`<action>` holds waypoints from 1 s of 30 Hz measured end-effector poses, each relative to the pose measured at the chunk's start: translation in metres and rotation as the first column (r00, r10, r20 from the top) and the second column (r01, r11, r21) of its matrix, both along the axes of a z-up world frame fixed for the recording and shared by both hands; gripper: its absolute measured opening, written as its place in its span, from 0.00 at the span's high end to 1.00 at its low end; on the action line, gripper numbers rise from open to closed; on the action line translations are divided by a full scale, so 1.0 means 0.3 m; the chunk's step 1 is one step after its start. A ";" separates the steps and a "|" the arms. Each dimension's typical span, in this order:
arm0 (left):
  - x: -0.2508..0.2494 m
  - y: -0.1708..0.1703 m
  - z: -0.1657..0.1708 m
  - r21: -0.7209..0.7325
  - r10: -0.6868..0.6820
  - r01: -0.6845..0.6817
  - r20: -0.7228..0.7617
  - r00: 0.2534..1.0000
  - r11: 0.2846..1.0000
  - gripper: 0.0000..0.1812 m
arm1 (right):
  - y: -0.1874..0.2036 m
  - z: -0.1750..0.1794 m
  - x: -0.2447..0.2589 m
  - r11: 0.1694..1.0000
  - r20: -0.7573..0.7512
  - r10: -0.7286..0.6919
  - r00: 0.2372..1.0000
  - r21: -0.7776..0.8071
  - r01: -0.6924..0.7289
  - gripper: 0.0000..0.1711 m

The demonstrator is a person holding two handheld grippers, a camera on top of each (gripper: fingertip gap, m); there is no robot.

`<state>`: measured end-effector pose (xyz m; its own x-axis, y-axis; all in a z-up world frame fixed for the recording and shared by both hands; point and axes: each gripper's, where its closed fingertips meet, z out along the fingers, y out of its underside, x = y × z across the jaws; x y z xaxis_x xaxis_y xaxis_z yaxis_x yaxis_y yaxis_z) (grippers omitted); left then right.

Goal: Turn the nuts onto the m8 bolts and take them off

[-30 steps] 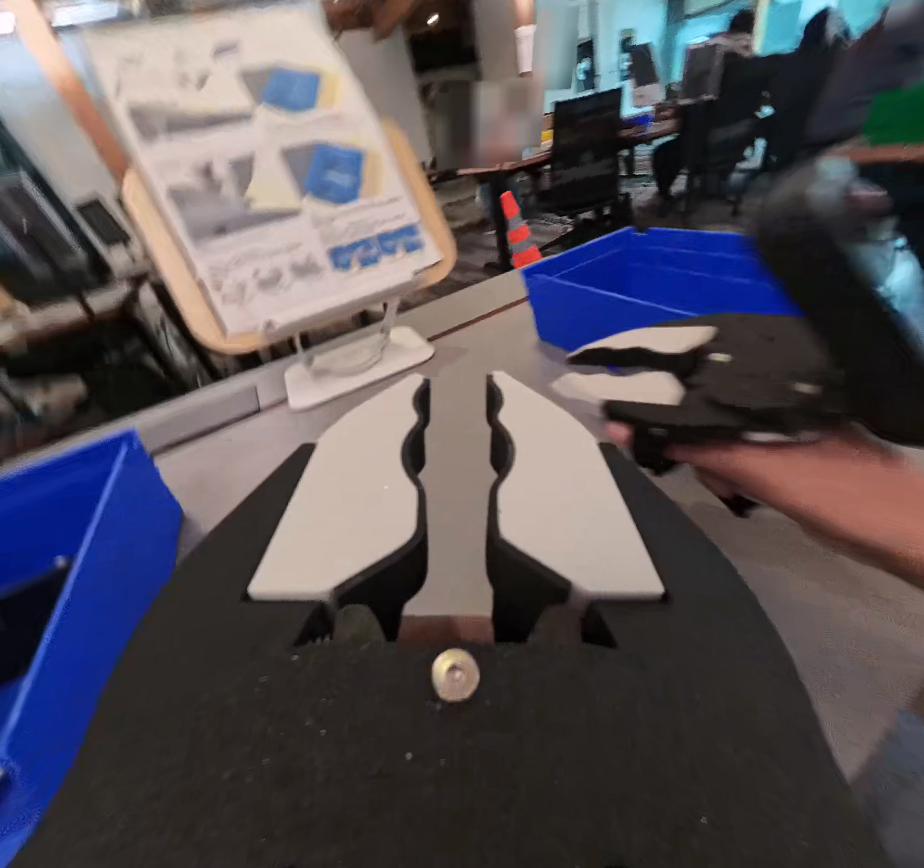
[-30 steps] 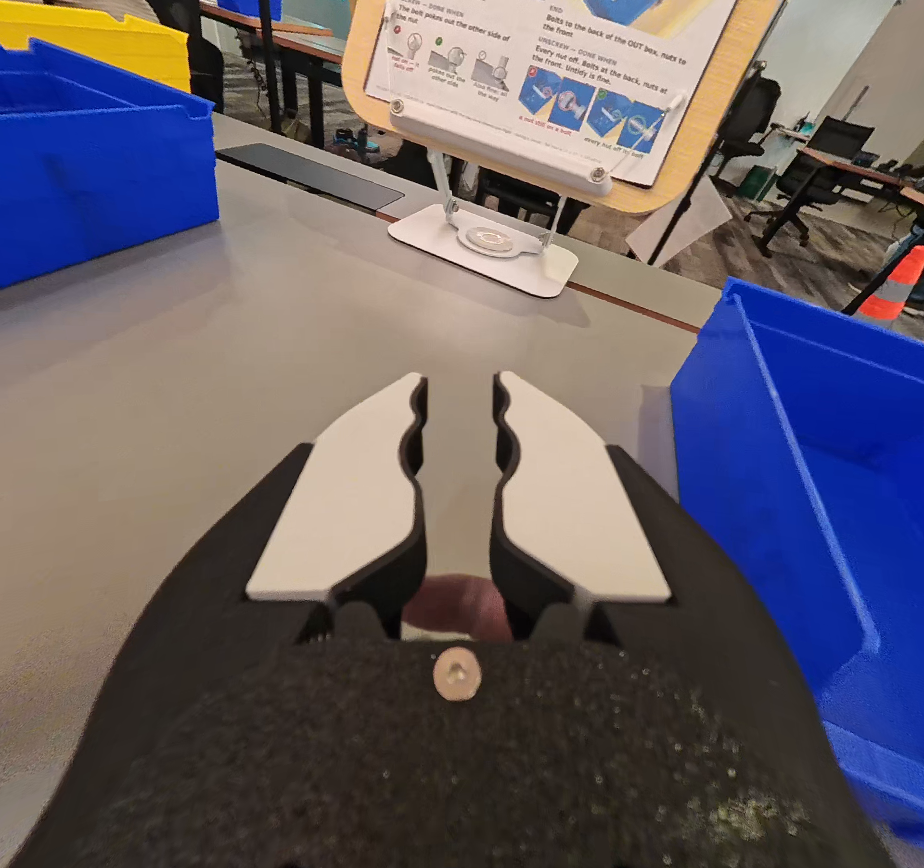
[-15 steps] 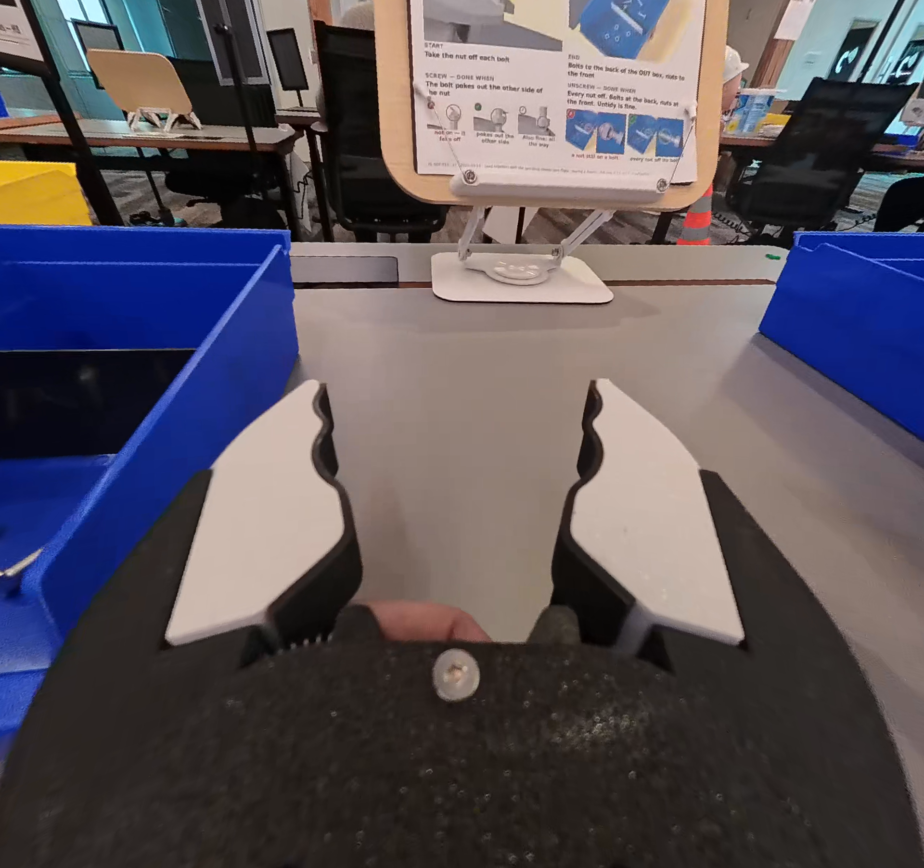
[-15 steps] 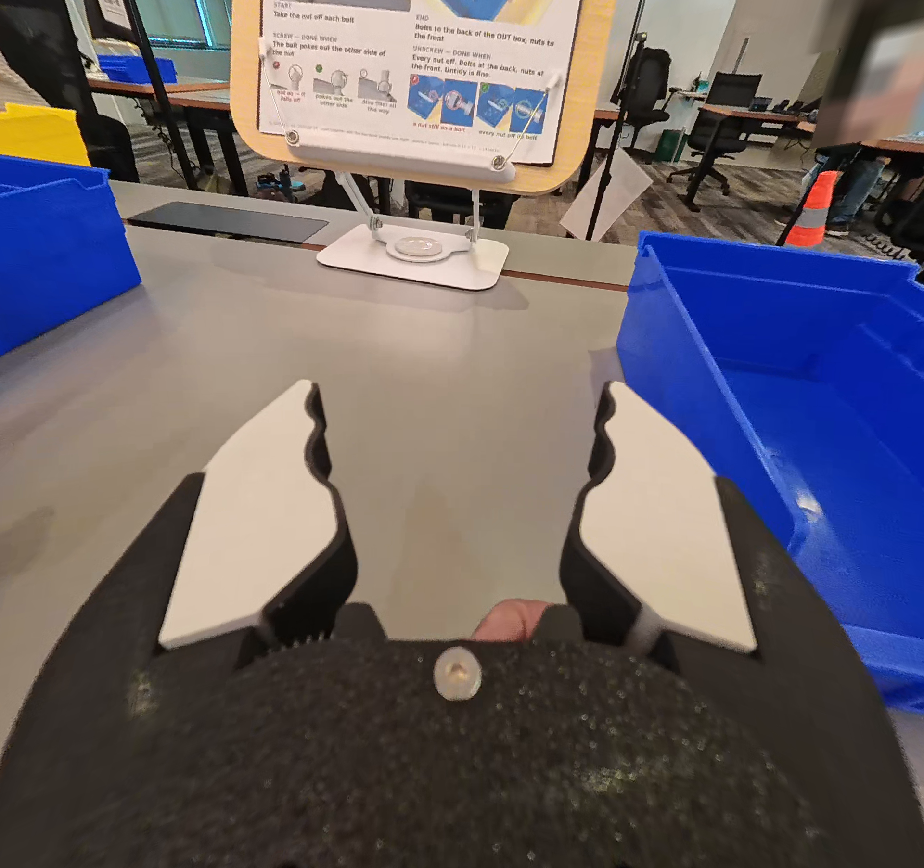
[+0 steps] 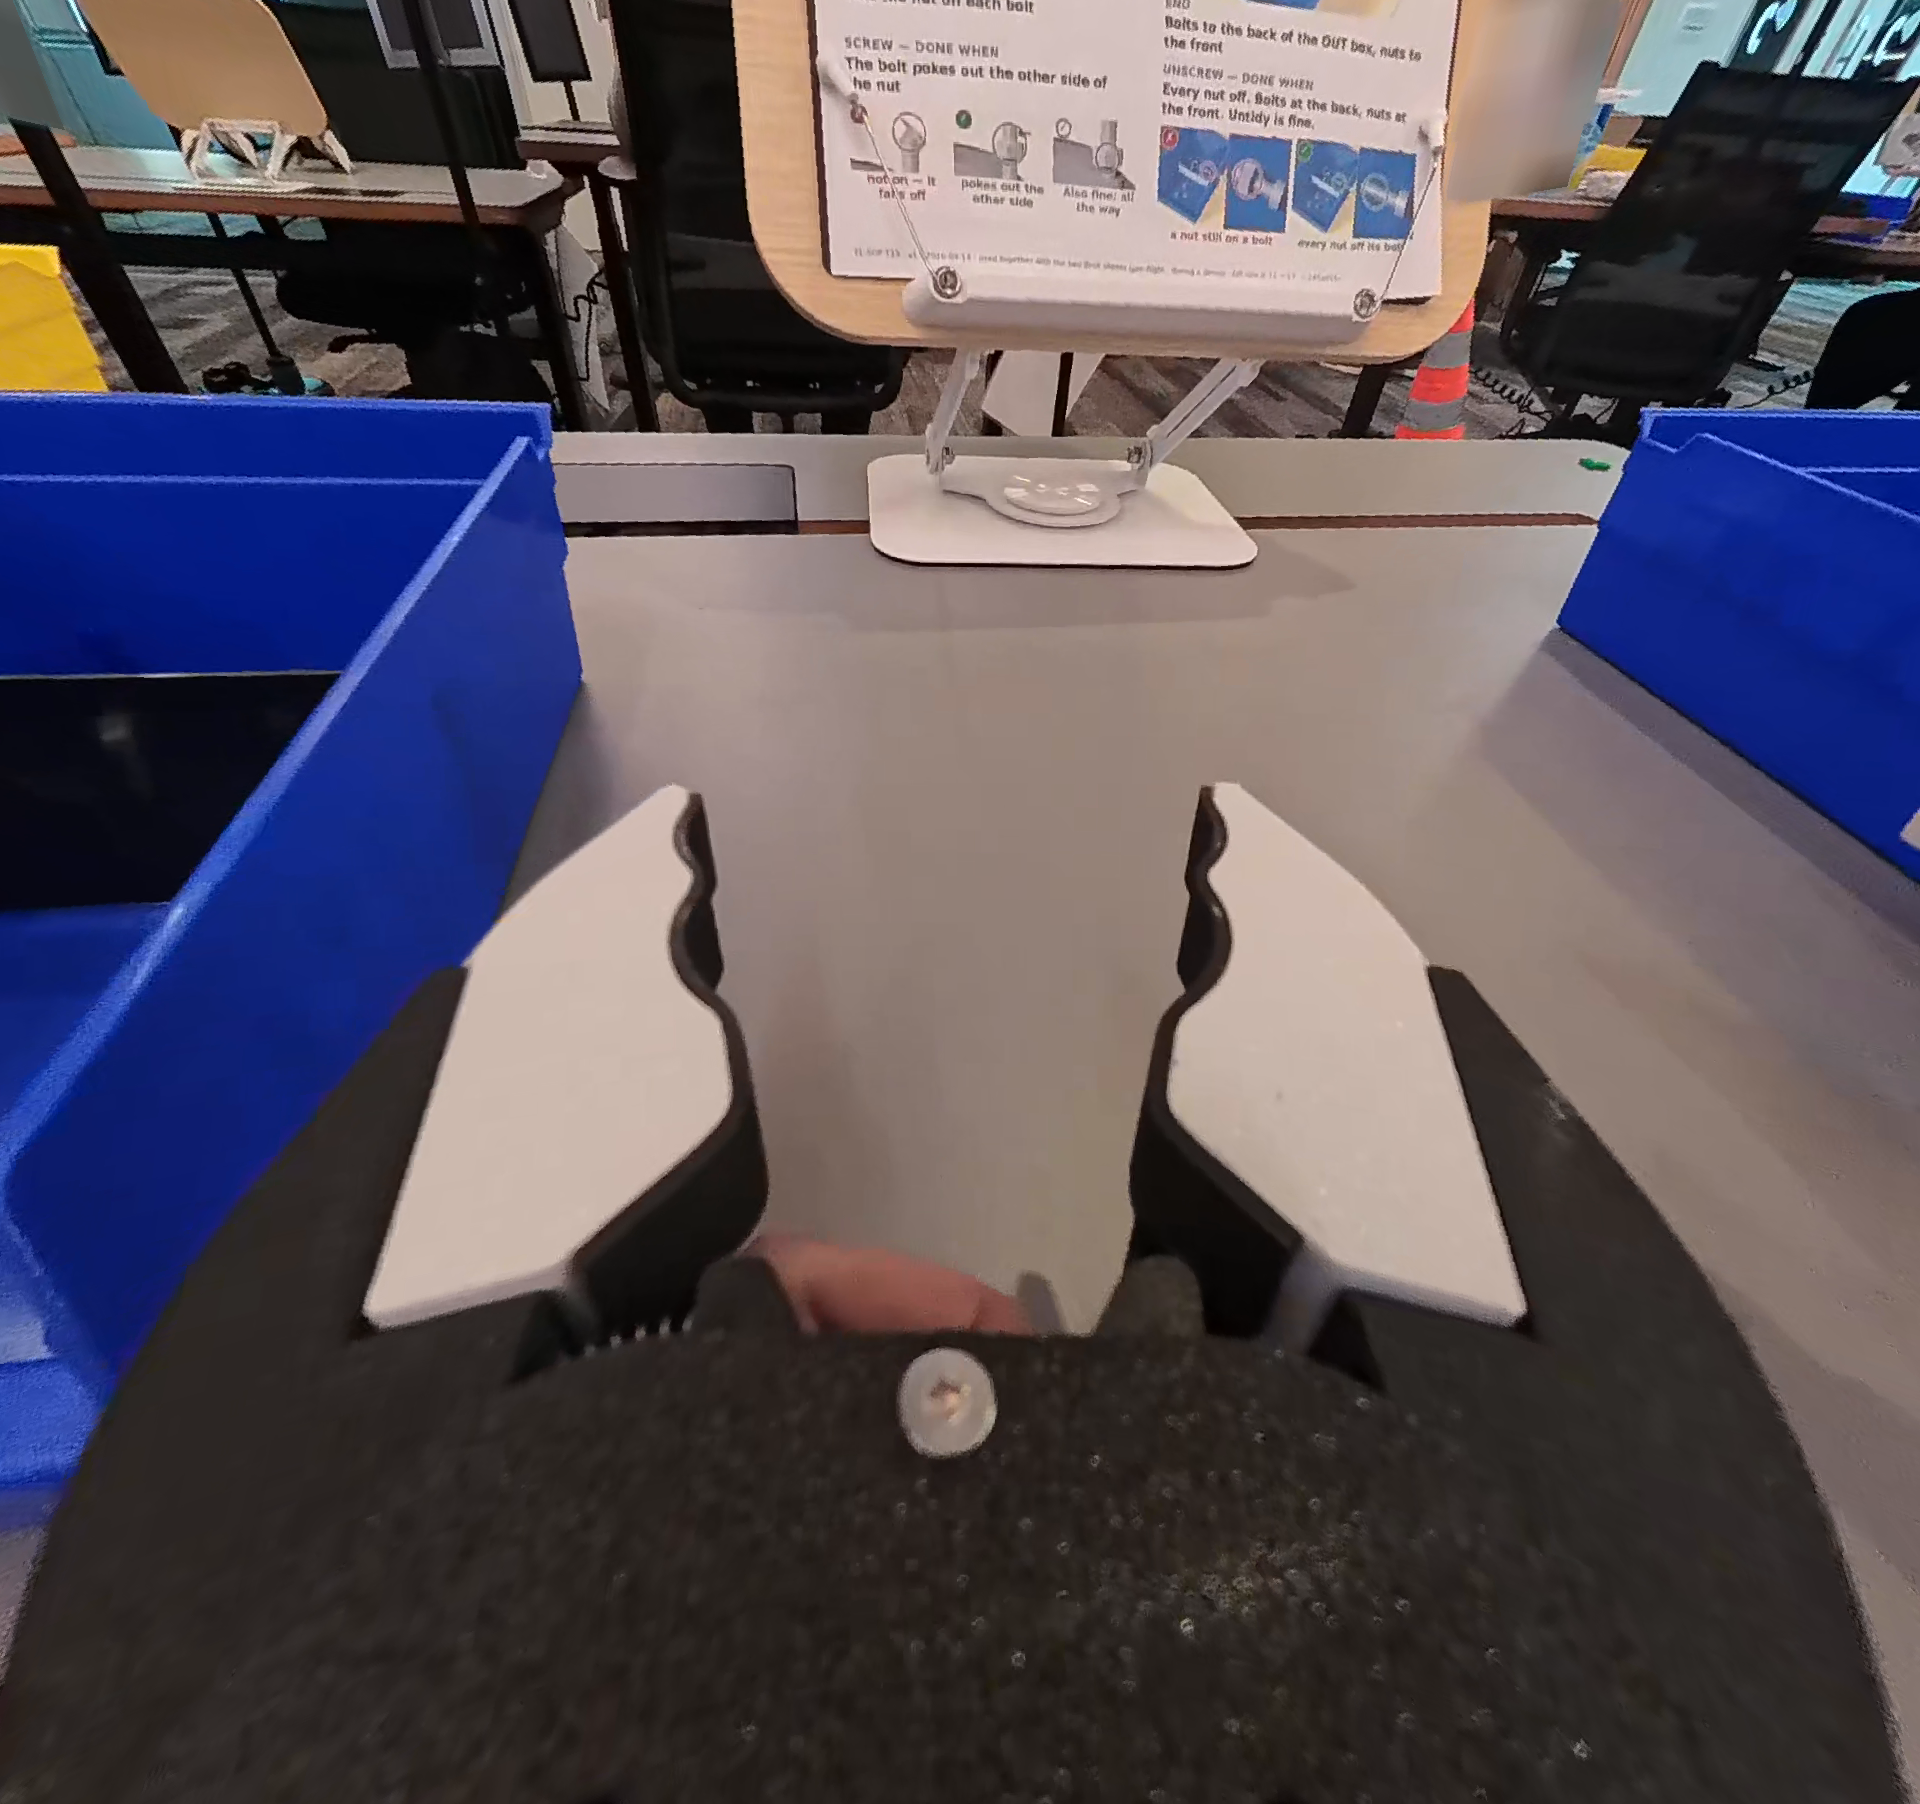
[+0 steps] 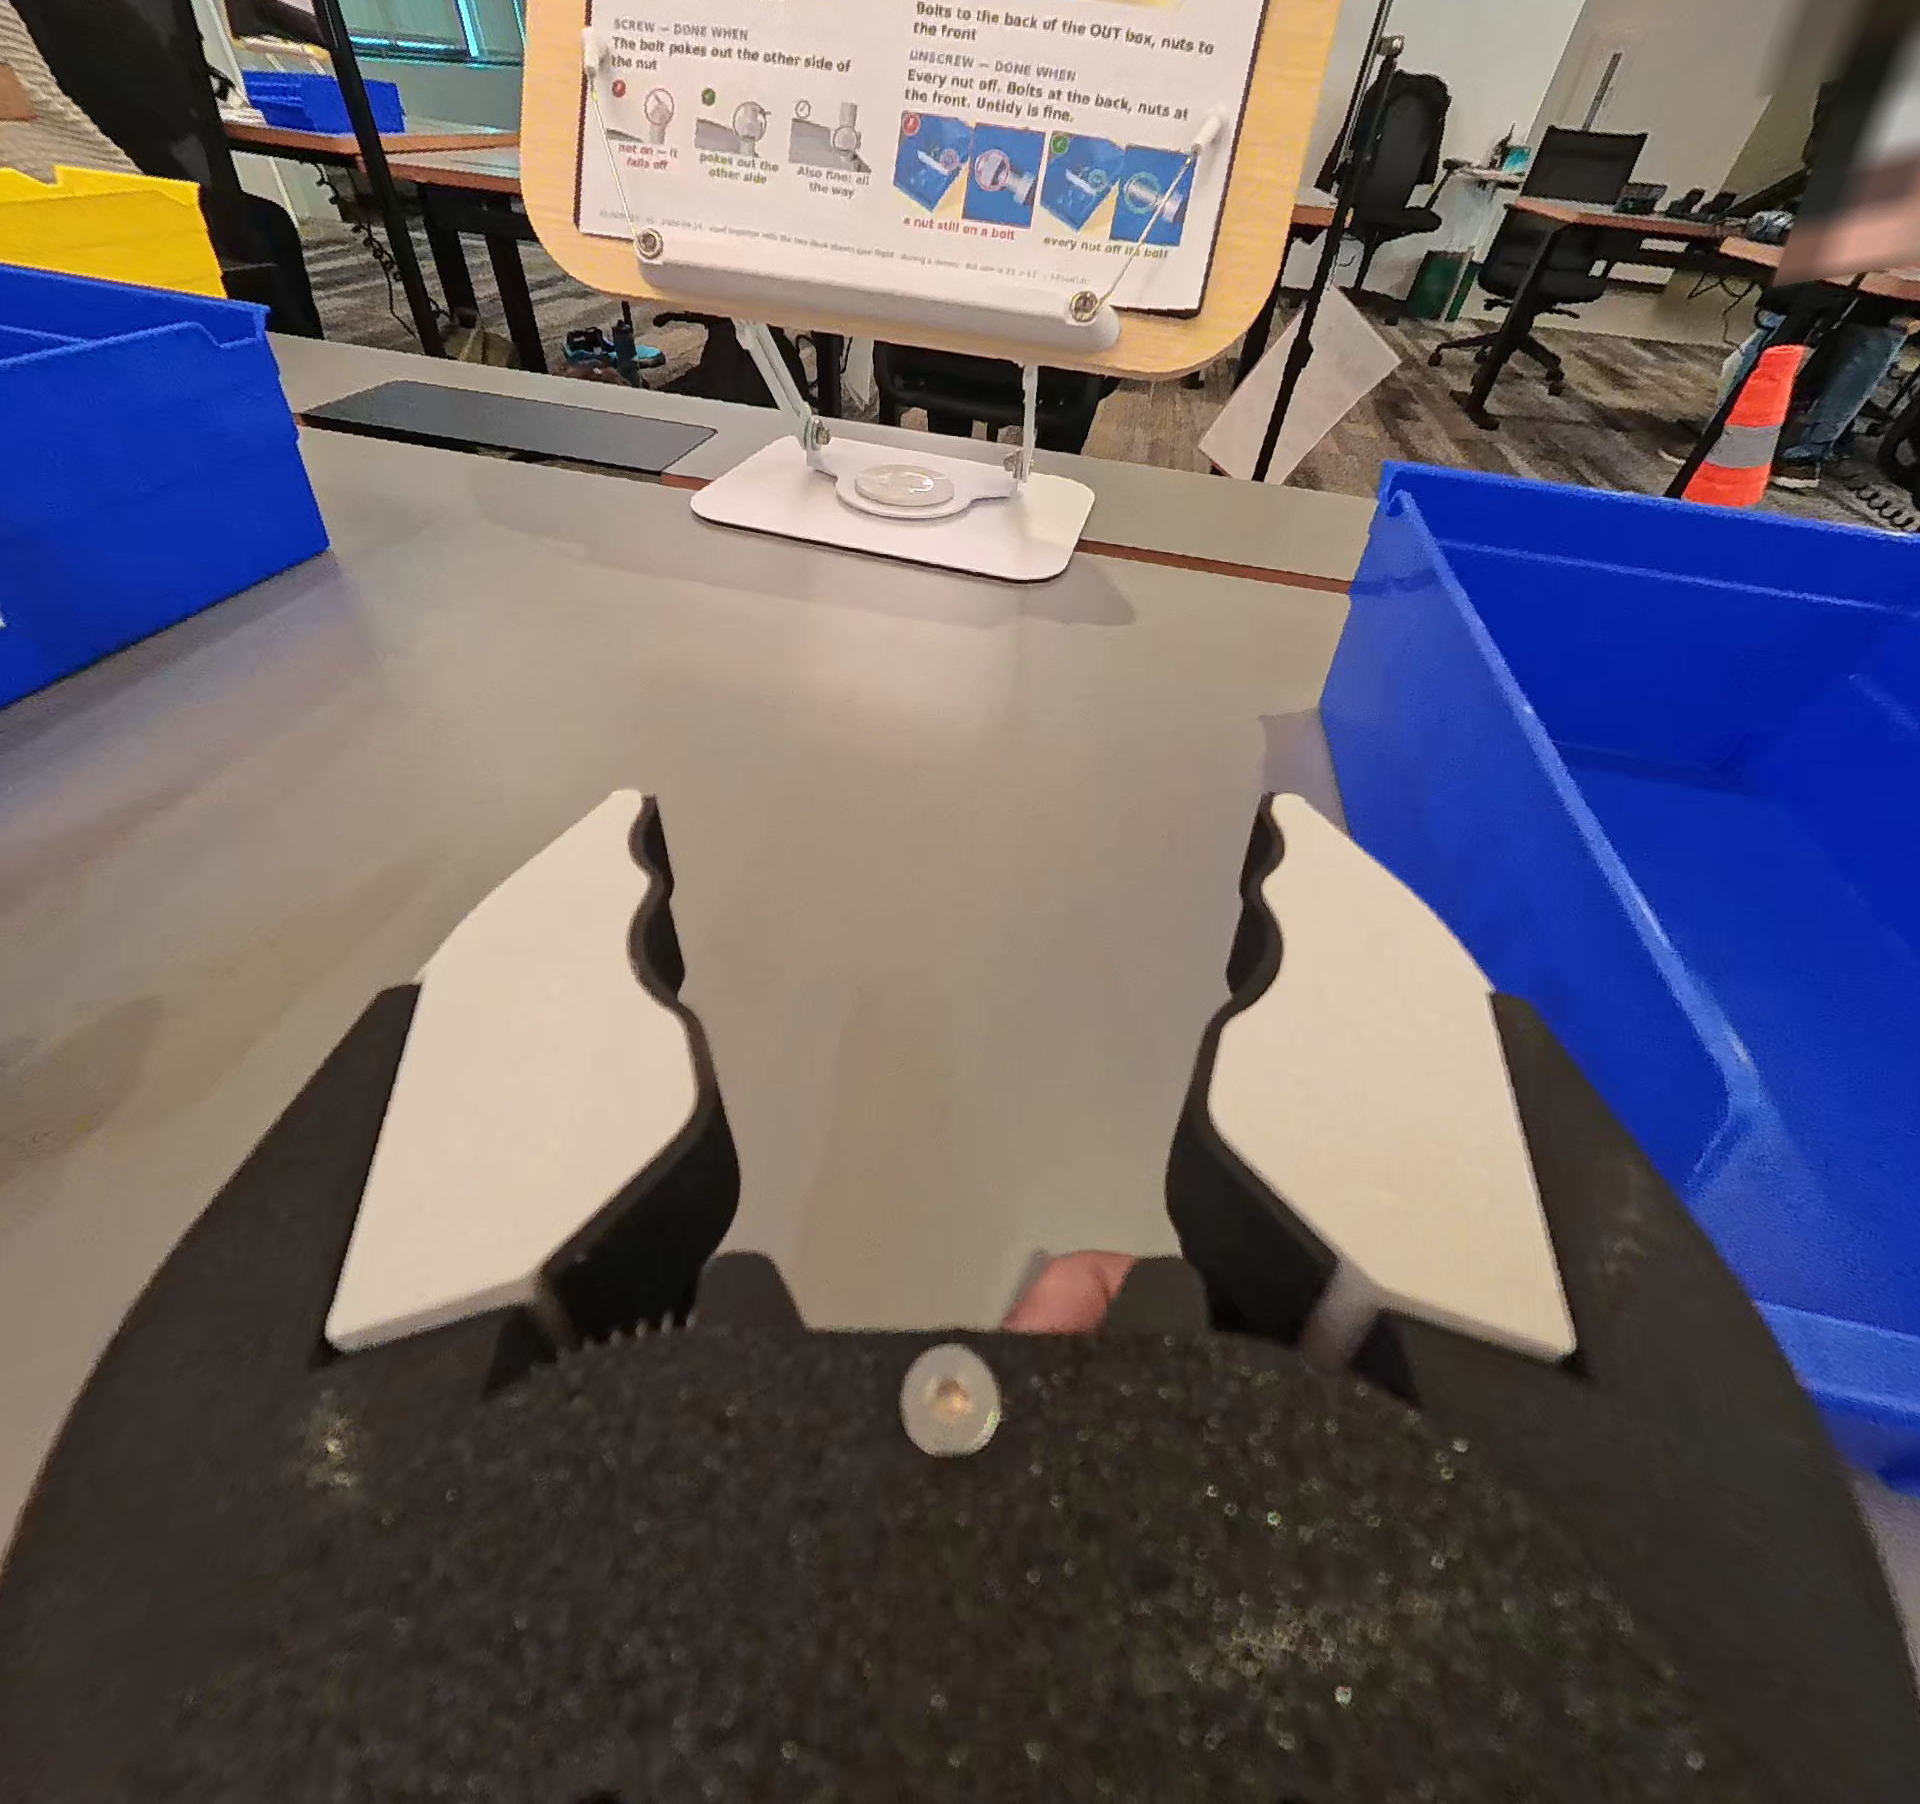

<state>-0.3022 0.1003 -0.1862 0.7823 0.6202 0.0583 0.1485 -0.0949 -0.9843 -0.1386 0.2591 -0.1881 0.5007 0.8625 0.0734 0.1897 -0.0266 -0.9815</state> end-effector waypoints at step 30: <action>-0.727 -0.237 -0.044 -0.826 -0.128 0.372 0.352 0.927 0.423 0.68 | -0.008 0.016 -0.083 0.988 0.115 0.145 0.983 0.036 -0.150 0.43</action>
